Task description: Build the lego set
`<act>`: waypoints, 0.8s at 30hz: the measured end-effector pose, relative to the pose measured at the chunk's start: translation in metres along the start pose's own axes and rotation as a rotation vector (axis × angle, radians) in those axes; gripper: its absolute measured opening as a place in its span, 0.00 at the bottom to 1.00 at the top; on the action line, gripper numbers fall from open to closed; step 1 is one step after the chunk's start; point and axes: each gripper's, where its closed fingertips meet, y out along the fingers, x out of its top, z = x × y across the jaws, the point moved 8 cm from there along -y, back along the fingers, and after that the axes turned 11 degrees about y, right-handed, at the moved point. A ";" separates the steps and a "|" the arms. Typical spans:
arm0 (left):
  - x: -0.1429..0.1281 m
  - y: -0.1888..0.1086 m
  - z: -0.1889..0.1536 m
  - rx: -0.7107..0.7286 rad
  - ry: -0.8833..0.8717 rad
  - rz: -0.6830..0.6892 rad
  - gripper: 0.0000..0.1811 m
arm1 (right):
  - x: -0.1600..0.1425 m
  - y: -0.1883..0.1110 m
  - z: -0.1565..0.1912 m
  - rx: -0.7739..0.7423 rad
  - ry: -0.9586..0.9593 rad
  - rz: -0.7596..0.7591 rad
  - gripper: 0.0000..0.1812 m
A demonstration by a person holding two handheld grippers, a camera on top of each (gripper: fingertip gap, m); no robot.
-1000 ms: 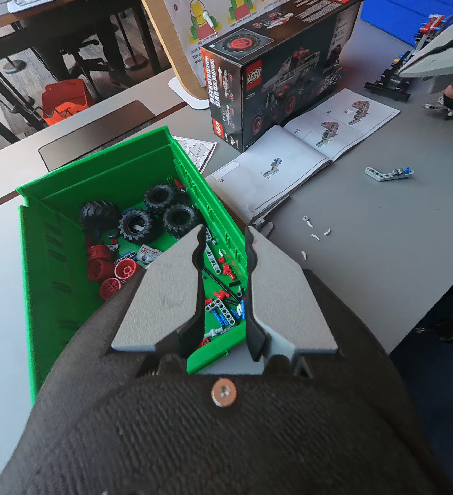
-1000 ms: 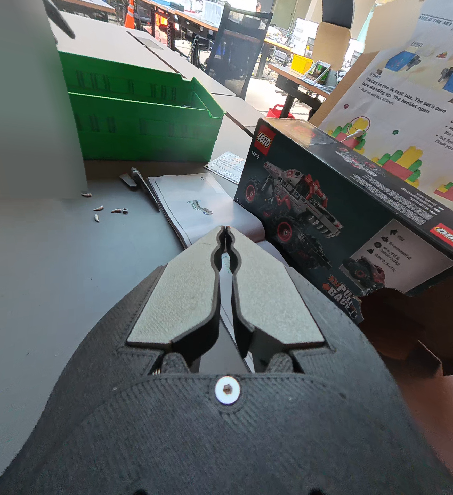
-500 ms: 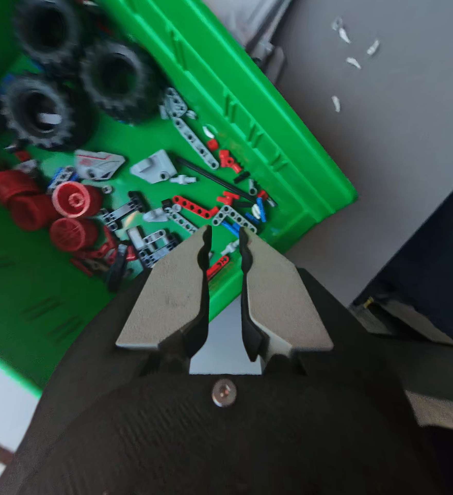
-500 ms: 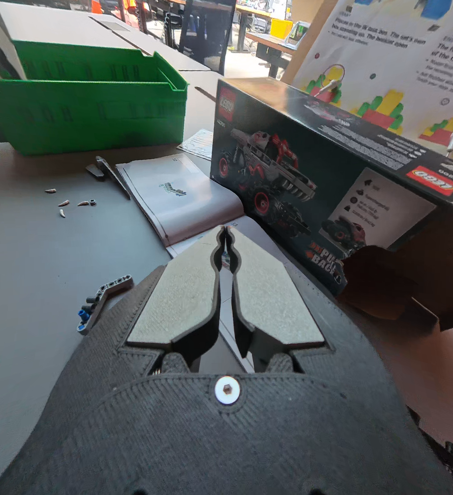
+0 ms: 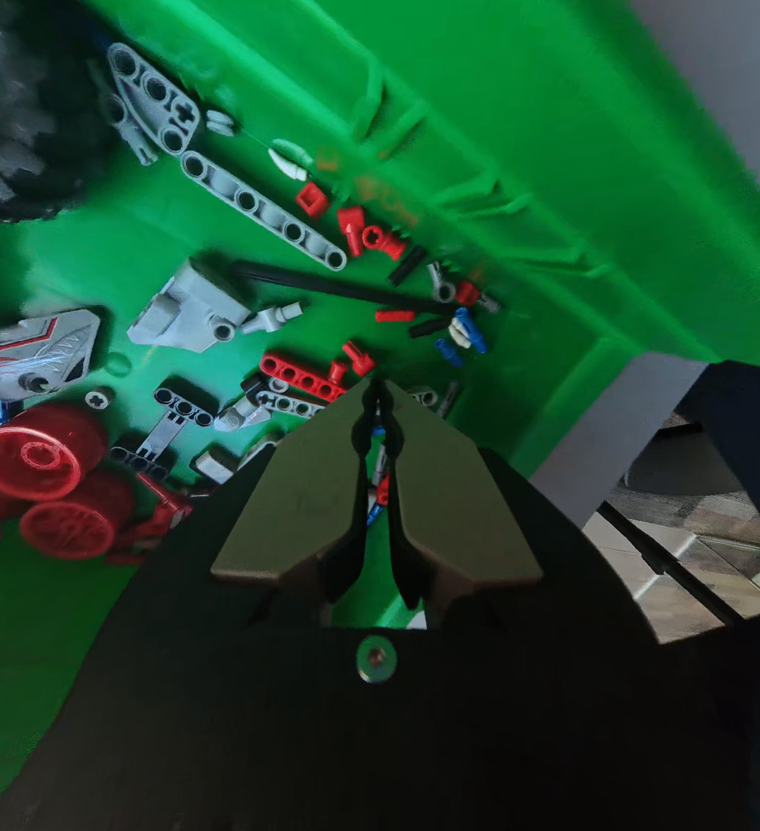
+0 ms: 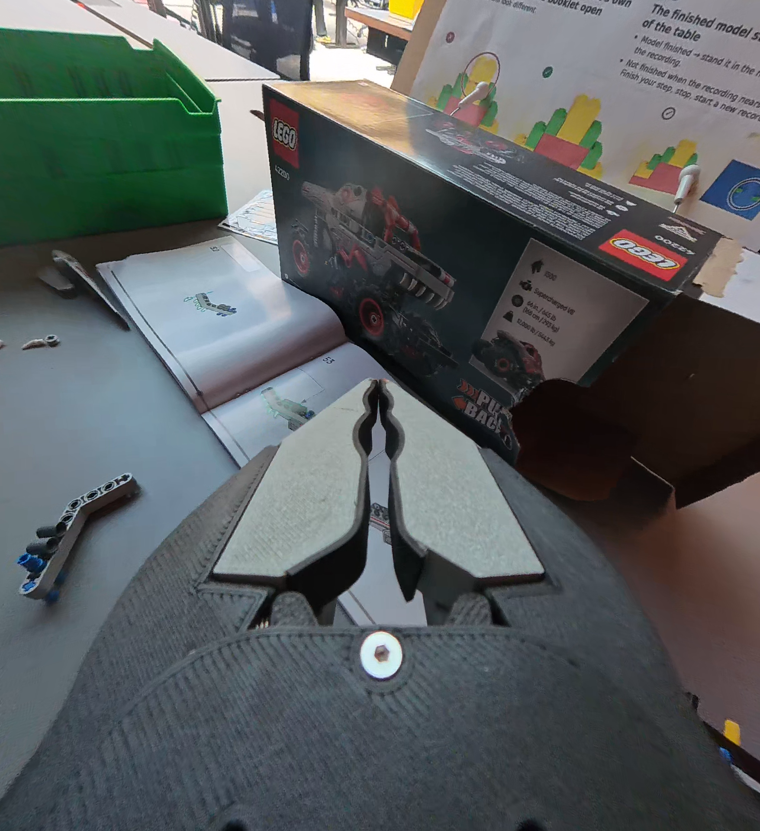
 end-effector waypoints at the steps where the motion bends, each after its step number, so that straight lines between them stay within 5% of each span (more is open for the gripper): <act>1: 0.001 -0.001 -0.001 -0.017 0.009 -0.027 0.00 | -0.001 0.001 -0.001 -0.002 0.001 0.005 0.00; 4: 0.013 -0.001 -0.015 -0.134 0.047 -0.134 0.00 | -0.003 0.003 -0.003 0.001 0.002 0.021 0.00; 11: 0.024 0.007 -0.020 -0.129 0.088 -0.049 0.00 | -0.002 0.000 -0.001 0.013 -0.011 0.017 0.00; 16: 0.013 0.000 -0.010 0.018 0.060 0.060 0.00 | -0.001 -0.003 -0.001 0.020 -0.002 0.003 0.00; 20: 0.025 -0.002 -0.025 -0.157 0.079 -0.099 0.00 | -0.002 -0.002 -0.001 0.026 -0.002 0.012 0.00; 24: 0.029 0.006 -0.026 -0.163 0.117 -0.065 0.00 | -0.002 -0.001 0.000 0.026 -0.008 0.018 0.00</act>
